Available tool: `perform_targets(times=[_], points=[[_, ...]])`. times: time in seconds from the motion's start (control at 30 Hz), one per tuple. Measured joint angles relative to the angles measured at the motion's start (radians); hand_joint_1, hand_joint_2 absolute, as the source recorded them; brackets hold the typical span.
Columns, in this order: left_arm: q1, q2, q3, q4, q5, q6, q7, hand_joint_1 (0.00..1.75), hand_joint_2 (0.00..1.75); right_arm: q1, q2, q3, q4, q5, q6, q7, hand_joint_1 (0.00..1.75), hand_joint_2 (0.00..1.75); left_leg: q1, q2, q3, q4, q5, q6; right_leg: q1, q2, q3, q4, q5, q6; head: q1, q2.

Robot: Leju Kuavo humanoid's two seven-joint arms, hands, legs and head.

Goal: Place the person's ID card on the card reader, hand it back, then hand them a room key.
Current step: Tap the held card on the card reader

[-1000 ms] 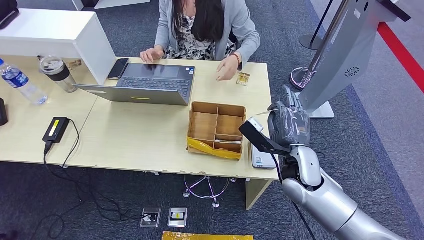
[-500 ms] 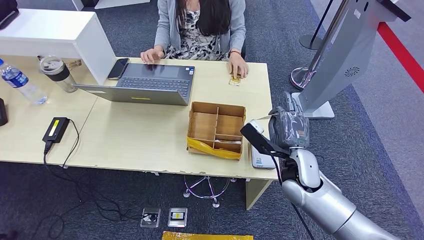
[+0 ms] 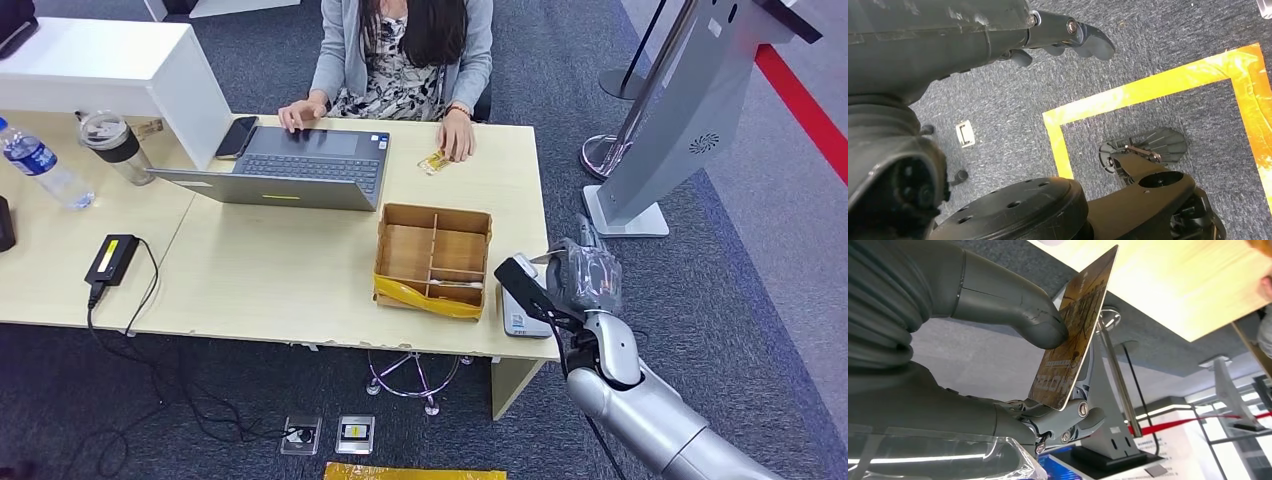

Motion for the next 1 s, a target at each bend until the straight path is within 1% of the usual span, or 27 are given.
perform_targets(times=[0.43, 1.0], points=[[0.001, 0.004, 0.0, 0.0, 0.004, 0.001, 0.01, 0.0, 0.0, 0.018, 0.0, 0.015, 0.064, -0.013, 0.002, -0.005, 1.75, 1.75, 0.0, 0.0, 0.0, 0.0, 0.0, 0.0, 0.0, 0.0, 0.0, 0.0, 0.0, 0.0, 0.0, 0.0], [0.001, 0.004, 0.0, -0.005, 0.025, 0.019, 0.024, 0.0, 0.0, 0.037, 0.005, 0.051, 0.091, -0.051, 0.005, -0.025, 1.75, 1.75, 0.0, 0.0, 0.0, 0.0, 0.0, 0.0, 0.0, 0.0, 0.0, 0.0, 0.0, 0.0, 0.0, 0.0]])
